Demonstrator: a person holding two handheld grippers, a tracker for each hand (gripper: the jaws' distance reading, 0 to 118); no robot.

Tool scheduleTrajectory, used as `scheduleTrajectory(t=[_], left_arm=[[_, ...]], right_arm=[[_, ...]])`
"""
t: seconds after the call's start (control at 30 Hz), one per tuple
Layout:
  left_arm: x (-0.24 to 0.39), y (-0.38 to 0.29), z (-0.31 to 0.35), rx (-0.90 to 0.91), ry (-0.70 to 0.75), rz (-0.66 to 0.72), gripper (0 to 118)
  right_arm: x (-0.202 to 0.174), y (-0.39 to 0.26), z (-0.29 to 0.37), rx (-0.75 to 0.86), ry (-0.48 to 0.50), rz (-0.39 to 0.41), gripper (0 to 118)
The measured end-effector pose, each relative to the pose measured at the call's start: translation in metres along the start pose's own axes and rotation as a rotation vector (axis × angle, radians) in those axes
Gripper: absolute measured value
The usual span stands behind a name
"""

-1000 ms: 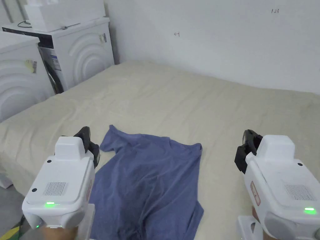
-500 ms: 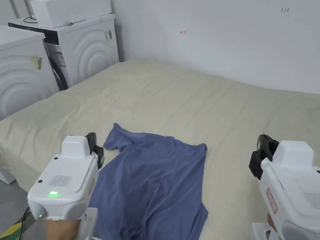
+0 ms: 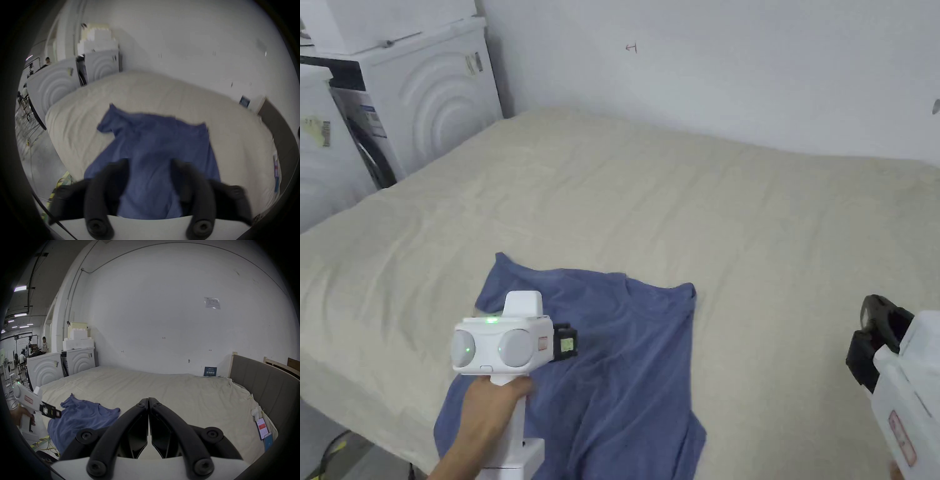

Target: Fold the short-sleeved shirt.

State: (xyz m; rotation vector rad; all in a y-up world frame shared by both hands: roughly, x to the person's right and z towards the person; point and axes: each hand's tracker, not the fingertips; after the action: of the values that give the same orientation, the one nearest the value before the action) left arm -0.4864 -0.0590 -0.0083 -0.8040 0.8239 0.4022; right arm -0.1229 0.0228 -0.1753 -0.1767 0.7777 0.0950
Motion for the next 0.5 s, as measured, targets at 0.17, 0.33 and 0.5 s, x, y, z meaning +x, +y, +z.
scheduleTrajectory(t=[0.17, 0.33, 0.5], left_arm=[[0.017, -0.019, -0.056, -0.106, 0.010, -0.033, 100], [0.032, -0.028, -0.074, -0.217, -0.010, -0.049, 100], [0.045, -0.038, -0.073, -0.233, -0.001, -0.049, 63]], right_arm=[[0.012, -0.013, -0.008, -0.041, -0.035, -0.004, 0], [0.025, -0.023, -0.007, -0.072, -0.068, -0.009, 0], [0.038, -0.030, -0.002, -0.093, -0.098, -0.015, 0]])
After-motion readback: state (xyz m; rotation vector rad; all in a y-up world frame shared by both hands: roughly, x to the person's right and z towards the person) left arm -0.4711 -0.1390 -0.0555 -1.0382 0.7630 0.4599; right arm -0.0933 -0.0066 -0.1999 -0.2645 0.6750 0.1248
